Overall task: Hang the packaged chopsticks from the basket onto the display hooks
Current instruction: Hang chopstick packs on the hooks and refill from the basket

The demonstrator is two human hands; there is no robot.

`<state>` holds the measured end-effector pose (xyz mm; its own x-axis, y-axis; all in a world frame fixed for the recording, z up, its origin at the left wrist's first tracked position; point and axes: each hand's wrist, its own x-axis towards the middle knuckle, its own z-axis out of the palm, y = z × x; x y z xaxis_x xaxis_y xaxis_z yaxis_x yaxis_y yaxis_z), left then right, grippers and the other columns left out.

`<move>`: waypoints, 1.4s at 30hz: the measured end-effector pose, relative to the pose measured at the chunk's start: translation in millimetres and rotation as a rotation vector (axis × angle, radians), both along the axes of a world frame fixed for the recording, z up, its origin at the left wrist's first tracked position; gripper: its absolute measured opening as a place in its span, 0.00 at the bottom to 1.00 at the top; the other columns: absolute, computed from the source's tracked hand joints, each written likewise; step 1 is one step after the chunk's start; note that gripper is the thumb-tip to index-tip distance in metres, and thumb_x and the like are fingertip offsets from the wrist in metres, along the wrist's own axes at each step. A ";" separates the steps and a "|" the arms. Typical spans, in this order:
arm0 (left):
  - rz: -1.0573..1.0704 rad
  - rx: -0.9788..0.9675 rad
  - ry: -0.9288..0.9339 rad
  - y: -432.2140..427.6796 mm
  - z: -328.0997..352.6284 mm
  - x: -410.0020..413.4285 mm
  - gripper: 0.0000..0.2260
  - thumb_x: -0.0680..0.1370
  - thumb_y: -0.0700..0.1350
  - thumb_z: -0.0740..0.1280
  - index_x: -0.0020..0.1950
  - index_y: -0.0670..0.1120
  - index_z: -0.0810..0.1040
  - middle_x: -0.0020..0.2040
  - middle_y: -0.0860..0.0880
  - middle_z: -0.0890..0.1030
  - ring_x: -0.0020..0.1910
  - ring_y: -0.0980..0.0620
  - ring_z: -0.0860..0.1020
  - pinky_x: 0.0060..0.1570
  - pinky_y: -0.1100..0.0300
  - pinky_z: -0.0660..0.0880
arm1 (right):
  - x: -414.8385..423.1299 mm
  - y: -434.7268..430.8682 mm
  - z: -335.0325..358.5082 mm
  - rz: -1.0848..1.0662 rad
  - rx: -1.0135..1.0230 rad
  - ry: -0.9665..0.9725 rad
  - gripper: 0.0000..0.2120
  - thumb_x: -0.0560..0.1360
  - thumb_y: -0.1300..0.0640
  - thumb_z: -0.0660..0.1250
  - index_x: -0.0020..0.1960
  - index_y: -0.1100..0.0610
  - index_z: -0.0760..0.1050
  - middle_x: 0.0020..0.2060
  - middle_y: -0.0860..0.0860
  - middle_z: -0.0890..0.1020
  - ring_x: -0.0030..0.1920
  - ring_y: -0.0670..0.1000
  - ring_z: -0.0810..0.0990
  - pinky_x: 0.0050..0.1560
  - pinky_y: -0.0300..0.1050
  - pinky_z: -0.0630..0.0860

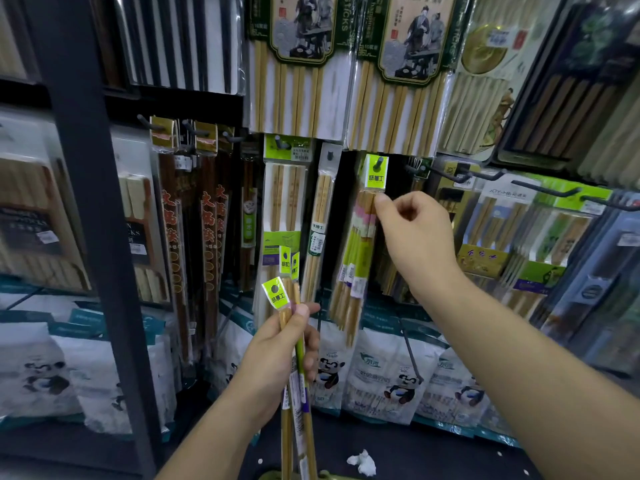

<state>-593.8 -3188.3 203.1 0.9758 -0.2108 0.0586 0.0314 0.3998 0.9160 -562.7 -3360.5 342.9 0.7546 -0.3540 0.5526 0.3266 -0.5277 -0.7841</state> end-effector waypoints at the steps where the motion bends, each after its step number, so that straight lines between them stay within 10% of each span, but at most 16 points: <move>1: -0.010 -0.011 0.005 -0.1 -0.2 0.3 0.12 0.85 0.47 0.63 0.65 0.44 0.78 0.35 0.46 0.77 0.27 0.51 0.72 0.27 0.56 0.73 | -4.2 0.0 -5.1 -0.010 -0.052 -0.015 0.13 0.79 0.48 0.68 0.40 0.54 0.74 0.30 0.44 0.75 0.30 0.38 0.72 0.32 0.31 0.69; 8: -0.074 0.015 -0.059 -2.8 -3.2 0.4 0.13 0.83 0.45 0.65 0.65 0.41 0.76 0.42 0.42 0.83 0.34 0.48 0.78 0.35 0.54 0.78 | -14.4 20.9 -49.7 0.311 -0.297 0.265 0.11 0.77 0.45 0.71 0.40 0.50 0.80 0.33 0.43 0.82 0.31 0.39 0.77 0.31 0.30 0.72; 13: -0.135 0.011 -0.084 -1.2 -5.9 0.5 0.17 0.79 0.49 0.67 0.60 0.36 0.76 0.46 0.38 0.85 0.38 0.46 0.83 0.38 0.54 0.81 | -14.2 30.3 -65.2 0.380 -0.284 0.289 0.14 0.80 0.49 0.69 0.38 0.55 0.78 0.32 0.54 0.79 0.33 0.46 0.74 0.37 0.49 0.76; 18: -0.133 -0.122 -0.023 -1.0 -7.3 1.6 0.08 0.76 0.50 0.69 0.51 0.50 0.85 0.50 0.37 0.86 0.47 0.40 0.86 0.40 0.49 0.83 | -18.4 30.8 -51.3 0.328 -0.118 0.136 0.15 0.80 0.56 0.67 0.34 0.52 0.77 0.25 0.43 0.73 0.28 0.40 0.70 0.31 0.34 0.69; 30: 0.015 0.092 -0.059 4.6 -4.5 4.8 0.16 0.78 0.56 0.68 0.46 0.45 0.70 0.29 0.51 0.64 0.25 0.54 0.63 0.26 0.60 0.70 | -4.1 15.6 18.3 0.204 0.130 -0.140 0.19 0.83 0.55 0.63 0.36 0.62 0.75 0.27 0.49 0.75 0.29 0.47 0.75 0.30 0.39 0.73; 42: -0.038 0.035 0.102 0.4 -2.4 2.7 0.08 0.85 0.45 0.62 0.50 0.44 0.67 0.34 0.49 0.74 0.26 0.53 0.65 0.26 0.59 0.62 | 4.8 15.2 25.0 0.158 0.157 -0.085 0.19 0.82 0.55 0.63 0.40 0.70 0.70 0.33 0.58 0.70 0.33 0.53 0.68 0.33 0.42 0.68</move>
<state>-591.1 -3187.9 200.8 0.9675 -0.2483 -0.0483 0.1395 0.3646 0.9207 -557.9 -3345.3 367.9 0.7606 -0.3215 0.5641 0.4642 -0.3383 -0.8186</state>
